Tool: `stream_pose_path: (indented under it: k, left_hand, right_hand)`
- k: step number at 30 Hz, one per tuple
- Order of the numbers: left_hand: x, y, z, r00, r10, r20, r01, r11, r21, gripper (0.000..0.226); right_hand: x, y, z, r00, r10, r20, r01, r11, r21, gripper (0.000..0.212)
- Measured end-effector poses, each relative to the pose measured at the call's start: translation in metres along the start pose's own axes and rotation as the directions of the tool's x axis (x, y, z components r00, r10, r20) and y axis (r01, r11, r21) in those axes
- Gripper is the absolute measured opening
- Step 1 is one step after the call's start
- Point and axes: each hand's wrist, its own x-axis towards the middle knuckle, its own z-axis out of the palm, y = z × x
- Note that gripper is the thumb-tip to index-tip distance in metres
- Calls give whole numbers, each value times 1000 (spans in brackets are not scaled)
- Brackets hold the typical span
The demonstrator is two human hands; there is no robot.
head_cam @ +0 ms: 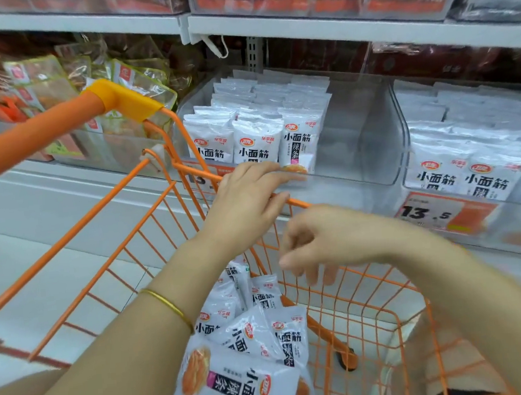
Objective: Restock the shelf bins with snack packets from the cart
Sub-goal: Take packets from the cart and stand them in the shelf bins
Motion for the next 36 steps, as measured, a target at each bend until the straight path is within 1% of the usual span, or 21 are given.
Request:
stream_pose_path:
  k: [1, 2, 4, 5, 7, 8, 11, 12, 13, 16, 18, 20, 22, 25, 26, 28, 30, 32, 34, 35, 36]
  left_hand:
    - [-1, 1, 0, 1000, 15, -18, -15, 1000, -4, 45]
    - [-2, 1, -1, 999, 29, -30, -29, 1000, -3, 42]
    - [-3, 2, -2, 998, 45, -39, -44, 999, 7, 39]
    - [-4, 2, -3, 998, 49, -44, -49, 999, 9, 37]
    - [-4, 3, -7, 996, 61, -61, -60, 998, 11, 36]
    - [-4, 4, -9, 995, 74, -72, -73, 997, 15, 35]
    - [-3, 6, -12, 984, 127, -123, -124, 992, 32, 31]
    - [-2, 7, -13, 980, 138, -142, -135, 990, 32, 30]
    - [-2, 8, -13, 977, 146, -158, -144, 989, 27, 29]
    - [0, 12, -15, 969, 177, -171, -187, 981, -45, 26]
    - [-1, 16, -15, 975, 170, -145, -190, 972, -139, 25]
    - [-2, 22, -16, 989, 111, -99, -134, 953, -273, 28]
    - [-2, 30, -16, 999, 26, -33, -38, 908, -417, 31]
    - [0, 34, -15, 996, -80, 44, 91, 818, -568, 20]
    - [0, 34, -15, 991, -119, 55, 127, 771, -624, 20]
    - [1, 32, -17, 977, -211, 31, 173, 699, -694, 20]
    - [2, 29, -19, 954, -299, -26, 193, 675, -712, 21]
    - [4, 28, -20, 932, -359, -59, 202, 645, -737, 19]
    - [5, 28, -20, 919, -380, -107, 187, 658, -729, 15]
    - [5, 26, -20, 921, -361, -147, 171, 712, -681, 14]
    - [5, 22, -19, 930, -318, -183, 159, 798, -581, 19]
  right_hand:
    - [10, 6, 18, 995, 47, 85, -35, 989, -144, 27]
    - [22, 13, 36, 990, 85, 117, -52, 964, -260, 34]
    - [41, 28, 65, 986, 115, 118, -69, 939, -337, 45]
    - [46, 34, 76, 982, 134, 133, -88, 949, -302, 46]
    - [53, 47, 90, 971, 153, 182, -120, 977, -177, 36]
    - [55, 51, 94, 972, 144, 184, -119, 983, -140, 31]
    - [53, 49, 90, 980, 120, 157, -126, 992, 28, 33]
    - [50, 44, 84, 986, 92, 138, -104, 991, 84, 32]
    - [46, 36, 76, 994, 46, 99, -55, 995, 84, 32]
    - [21, 15, 40, 984, -128, -121, 108, 982, -156, 28]
    - [-1, 10, 15, 941, -196, -277, 139, 968, -211, 28]
    - [-17, 12, -4, 899, -173, -403, 140, 984, -111, 29]
    - [-23, 17, -14, 864, -119, -490, 156, 987, 36, 23]
    - [-21, 18, -19, 823, -38, -567, 187, 960, 207, 14]
    - [-21, 17, -18, 828, -4, -561, 219, 923, 316, 11]
    - [-21, 16, -14, 882, 45, -470, 237, 819, 523, 11]
    - [-20, 16, -7, 940, 32, -341, 183, 794, 580, 21]
    - [-17, 16, -7, 946, 40, -322, 152, 822, 549, 21]
    - [-13, 16, -22, 903, 91, -421, 180, 809, 560, 14]
    - [-13, 16, -34, 856, 125, -501, 218, 792, 571, 10]
    - [-12, 15, -48, 791, 157, -591, 268, 780, 566, 9]
